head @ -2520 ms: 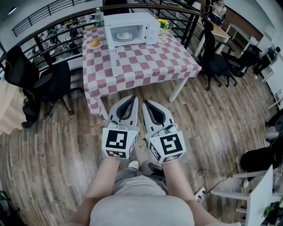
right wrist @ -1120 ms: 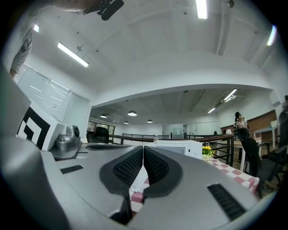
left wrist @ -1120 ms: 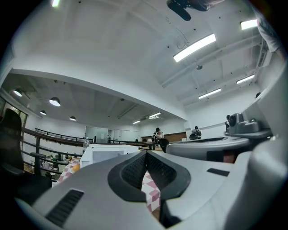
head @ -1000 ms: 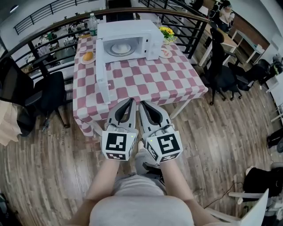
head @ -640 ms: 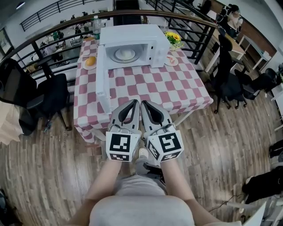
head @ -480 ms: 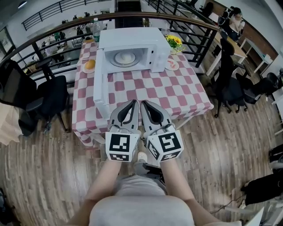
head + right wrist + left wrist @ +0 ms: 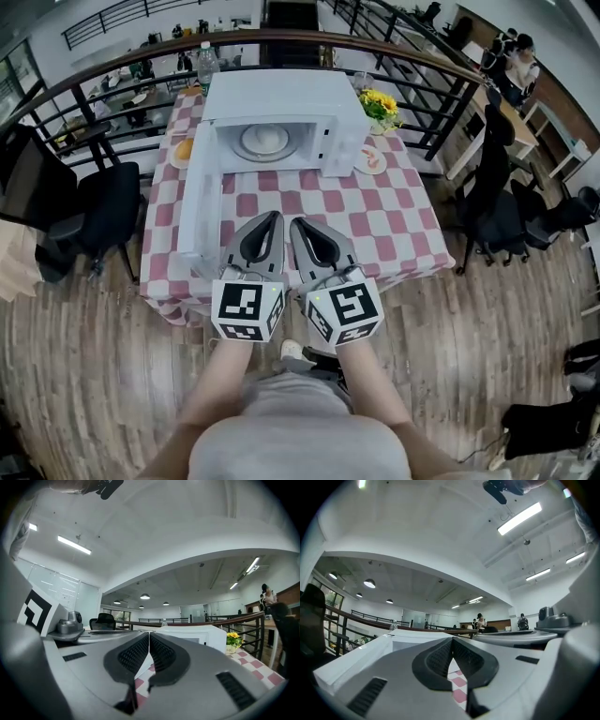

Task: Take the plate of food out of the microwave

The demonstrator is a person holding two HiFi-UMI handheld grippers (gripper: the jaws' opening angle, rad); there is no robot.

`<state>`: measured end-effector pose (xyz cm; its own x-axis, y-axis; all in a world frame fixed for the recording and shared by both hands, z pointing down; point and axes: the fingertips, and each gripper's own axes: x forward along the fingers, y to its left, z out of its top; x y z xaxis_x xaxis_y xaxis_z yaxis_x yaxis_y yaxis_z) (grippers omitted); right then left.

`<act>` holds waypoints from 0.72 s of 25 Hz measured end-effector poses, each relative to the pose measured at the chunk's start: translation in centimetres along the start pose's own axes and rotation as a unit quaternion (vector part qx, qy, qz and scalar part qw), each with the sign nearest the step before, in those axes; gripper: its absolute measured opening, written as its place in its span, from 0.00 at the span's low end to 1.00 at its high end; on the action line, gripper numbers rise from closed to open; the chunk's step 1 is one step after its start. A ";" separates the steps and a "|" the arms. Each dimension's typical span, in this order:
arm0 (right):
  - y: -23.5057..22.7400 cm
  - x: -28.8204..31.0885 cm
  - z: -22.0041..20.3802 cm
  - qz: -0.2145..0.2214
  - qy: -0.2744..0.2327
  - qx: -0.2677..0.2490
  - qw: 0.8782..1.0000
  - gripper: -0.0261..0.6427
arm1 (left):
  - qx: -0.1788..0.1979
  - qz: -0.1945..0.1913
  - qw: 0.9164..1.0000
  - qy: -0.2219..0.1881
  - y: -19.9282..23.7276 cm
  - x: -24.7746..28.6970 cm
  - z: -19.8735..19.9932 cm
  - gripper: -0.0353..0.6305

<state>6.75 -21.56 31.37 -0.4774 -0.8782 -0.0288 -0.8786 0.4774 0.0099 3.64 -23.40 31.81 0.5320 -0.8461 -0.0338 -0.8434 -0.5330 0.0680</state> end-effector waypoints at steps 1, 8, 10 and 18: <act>-0.5 0.4 -0.2 0.002 0.002 0.000 1.000 0.08 | -0.004 0.003 1.000 0.001 0.2 0.7 -0.2 0.04; -4.1 2.7 -1.4 0.013 0.013 -0.003 1.000 0.08 | -0.030 0.034 0.999 0.009 2.1 4.8 -1.8 0.04; -4.9 3.3 -1.5 0.015 0.015 -0.004 1.000 0.08 | -0.041 0.047 0.998 0.009 2.9 5.7 -2.0 0.04; -7.5 5.0 -2.6 0.018 0.018 0.002 1.000 0.08 | -0.073 0.069 0.995 0.016 4.7 8.6 -3.5 0.04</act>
<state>10.91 -29.58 33.72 -0.5081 -0.8613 0.0072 -0.8613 0.5081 0.0061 4.53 -33.16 35.36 0.4151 -0.9096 0.0167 -0.8900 -0.4022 0.2147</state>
